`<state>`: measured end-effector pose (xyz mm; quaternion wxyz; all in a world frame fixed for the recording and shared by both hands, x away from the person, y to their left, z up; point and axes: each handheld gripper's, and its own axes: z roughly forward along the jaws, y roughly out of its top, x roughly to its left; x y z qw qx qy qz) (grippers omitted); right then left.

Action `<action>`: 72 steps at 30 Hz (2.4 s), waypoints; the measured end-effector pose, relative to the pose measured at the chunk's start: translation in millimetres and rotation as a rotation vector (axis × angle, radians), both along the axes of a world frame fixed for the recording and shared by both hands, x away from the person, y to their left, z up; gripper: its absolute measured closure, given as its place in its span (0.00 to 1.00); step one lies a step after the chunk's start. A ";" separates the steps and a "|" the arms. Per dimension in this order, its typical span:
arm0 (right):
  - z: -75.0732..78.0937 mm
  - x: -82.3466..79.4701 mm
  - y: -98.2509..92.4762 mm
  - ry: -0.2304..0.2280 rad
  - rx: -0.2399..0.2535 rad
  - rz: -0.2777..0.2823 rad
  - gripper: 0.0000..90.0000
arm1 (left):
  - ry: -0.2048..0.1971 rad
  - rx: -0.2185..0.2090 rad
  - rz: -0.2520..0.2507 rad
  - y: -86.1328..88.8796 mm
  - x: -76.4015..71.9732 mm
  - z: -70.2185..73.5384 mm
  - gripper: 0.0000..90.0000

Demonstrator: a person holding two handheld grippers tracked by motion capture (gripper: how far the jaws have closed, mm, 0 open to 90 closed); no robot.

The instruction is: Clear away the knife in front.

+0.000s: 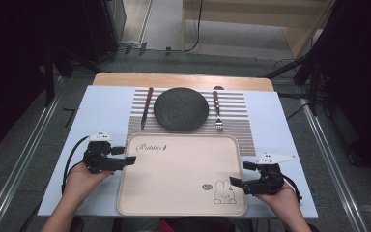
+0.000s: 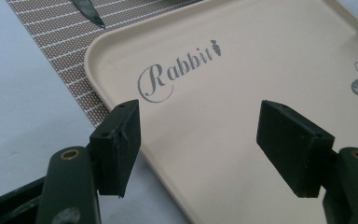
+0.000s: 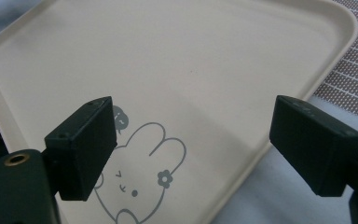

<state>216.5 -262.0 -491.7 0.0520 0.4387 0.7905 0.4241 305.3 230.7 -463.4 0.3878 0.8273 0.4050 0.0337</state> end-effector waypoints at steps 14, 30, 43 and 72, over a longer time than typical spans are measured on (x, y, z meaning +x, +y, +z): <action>-2.0 0.0 -1.1 0.006 -0.007 -0.010 0.15 | -0.026 -0.010 0.081 0.6 19.6 -4.9 0.33; -2.7 0.0 -1.9 -0.008 -0.008 -0.022 0.15 | -0.156 -0.014 0.149 -7.8 36.9 -3.9 0.33; -3.5 0.4 -2.9 -0.012 -0.006 -0.033 0.15 | -0.239 -0.019 0.174 -20.2 58.1 0.5 0.33; -4.1 1.0 -2.9 -0.022 -0.007 -0.035 0.15 | -0.260 0.038 0.231 -41.7 115.2 -7.1 0.33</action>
